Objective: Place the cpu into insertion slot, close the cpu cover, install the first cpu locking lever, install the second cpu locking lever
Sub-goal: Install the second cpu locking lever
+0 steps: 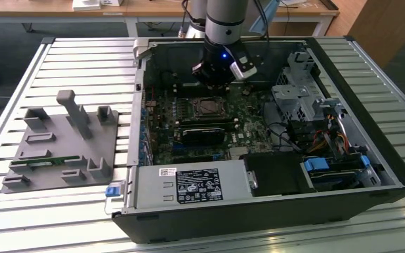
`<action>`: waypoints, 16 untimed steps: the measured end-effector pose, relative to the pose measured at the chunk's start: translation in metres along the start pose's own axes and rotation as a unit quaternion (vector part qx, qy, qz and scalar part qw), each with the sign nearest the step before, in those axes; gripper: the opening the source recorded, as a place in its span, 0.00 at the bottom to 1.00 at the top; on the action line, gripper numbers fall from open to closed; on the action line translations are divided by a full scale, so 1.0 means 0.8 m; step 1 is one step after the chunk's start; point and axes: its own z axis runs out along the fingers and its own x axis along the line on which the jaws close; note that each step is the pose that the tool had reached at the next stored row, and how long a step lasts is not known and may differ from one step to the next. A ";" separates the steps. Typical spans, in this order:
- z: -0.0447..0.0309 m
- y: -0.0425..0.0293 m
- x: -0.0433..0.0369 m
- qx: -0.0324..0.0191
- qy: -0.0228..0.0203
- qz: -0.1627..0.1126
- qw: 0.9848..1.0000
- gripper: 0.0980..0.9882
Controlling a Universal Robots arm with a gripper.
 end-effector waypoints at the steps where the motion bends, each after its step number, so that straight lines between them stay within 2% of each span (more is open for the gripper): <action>1: 0.0000 -0.0005 0.000 0.000 0.000 0.000 1.000 0.01; 10: -0.0003 -0.0084 0.000 0.000 0.000 0.000 1.000 0.01; 16: -0.0010 -0.0209 0.001 0.000 0.000 0.000 1.000 0.01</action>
